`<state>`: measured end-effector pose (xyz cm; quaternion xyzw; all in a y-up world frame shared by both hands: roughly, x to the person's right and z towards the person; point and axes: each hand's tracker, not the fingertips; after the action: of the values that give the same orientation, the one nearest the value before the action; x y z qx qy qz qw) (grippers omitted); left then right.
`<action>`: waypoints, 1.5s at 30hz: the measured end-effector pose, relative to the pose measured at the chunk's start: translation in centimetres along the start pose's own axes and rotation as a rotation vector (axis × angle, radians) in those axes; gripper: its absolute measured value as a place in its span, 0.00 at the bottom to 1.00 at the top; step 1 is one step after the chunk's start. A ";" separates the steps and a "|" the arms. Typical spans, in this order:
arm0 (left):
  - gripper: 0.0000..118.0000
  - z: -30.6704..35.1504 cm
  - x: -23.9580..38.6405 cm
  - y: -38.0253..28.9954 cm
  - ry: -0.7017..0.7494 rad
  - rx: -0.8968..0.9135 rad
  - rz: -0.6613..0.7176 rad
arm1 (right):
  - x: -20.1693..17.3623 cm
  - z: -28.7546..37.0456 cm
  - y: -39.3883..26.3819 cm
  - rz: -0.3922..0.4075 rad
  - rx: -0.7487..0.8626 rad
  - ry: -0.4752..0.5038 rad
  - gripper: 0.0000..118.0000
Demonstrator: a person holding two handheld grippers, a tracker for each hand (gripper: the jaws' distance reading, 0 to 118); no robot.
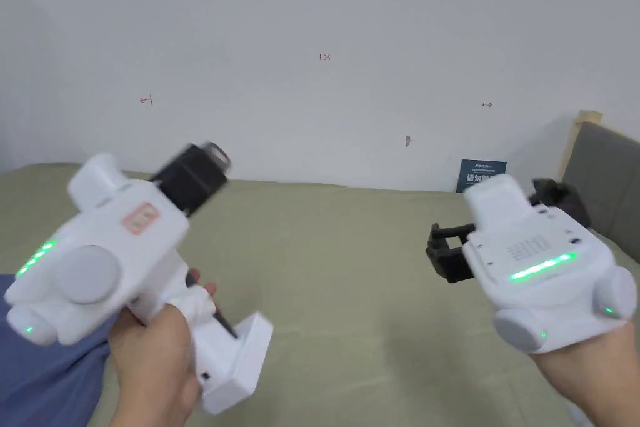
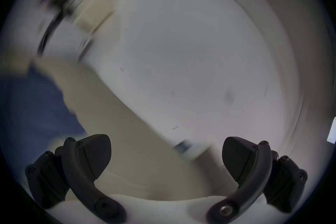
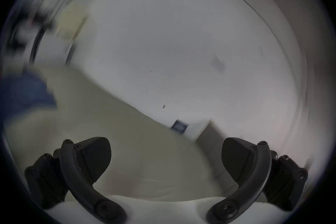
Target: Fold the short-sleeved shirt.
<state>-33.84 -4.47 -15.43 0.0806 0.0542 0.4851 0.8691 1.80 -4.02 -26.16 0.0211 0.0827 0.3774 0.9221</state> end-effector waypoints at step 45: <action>0.00 -0.4 3.7 -6.1 0.394 -0.060 -1.006 | 2.1 0.7 -3.4 -0.751 -0.134 0.020 0.01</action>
<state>-26.91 -4.44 -17.05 -0.0724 0.2342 0.0166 0.9694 5.70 -4.96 -26.11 -0.0747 0.0689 0.0180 0.9947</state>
